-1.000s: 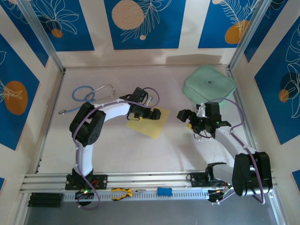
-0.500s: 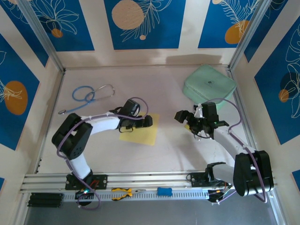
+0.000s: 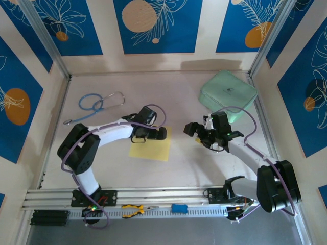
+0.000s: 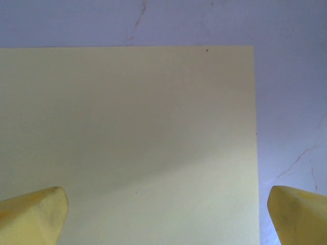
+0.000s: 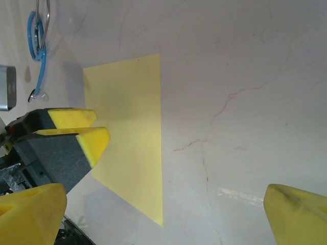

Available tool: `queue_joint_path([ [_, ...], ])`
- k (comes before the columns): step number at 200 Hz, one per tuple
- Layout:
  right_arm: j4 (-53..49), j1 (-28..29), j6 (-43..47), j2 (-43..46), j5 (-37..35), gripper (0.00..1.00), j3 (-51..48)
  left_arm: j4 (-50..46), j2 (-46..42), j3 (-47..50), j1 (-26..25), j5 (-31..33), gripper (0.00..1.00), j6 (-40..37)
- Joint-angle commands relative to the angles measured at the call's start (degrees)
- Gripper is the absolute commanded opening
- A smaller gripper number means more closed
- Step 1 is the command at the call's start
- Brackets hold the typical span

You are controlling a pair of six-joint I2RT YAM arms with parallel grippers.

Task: Fold a paper plane with a square sheet of paper (pick it up from the middle)
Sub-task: Move the square sheet of paper to the center of the table.

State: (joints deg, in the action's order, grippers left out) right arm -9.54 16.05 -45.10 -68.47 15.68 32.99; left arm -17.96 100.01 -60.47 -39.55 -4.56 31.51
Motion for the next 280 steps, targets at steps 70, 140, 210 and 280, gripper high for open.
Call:
queue_joint_path([
  [70, -2.12, 1.4, -1.31, 2.3, -5.0, 0.99, 1.21, -1.24, -3.16, 7.19, -1.98, 1.23, 1.0, 12.35],
  [140, -5.07, 7.76, 11.5, 11.42, -15.07, 0.99, 5.06, -9.7, -13.31, 5.39, -0.74, 16.92, 1.0, 1.59],
  [210, -1.96, 2.92, 4.61, 11.6, -2.59, 0.99, 2.54, -18.92, -7.01, -0.39, -0.54, 6.98, 0.96, 5.56],
  [280, -10.01, 7.67, 7.05, 1.9, -5.85, 1.0, 7.69, -24.35, 0.08, -7.47, -2.93, 7.75, 0.96, 5.33],
])
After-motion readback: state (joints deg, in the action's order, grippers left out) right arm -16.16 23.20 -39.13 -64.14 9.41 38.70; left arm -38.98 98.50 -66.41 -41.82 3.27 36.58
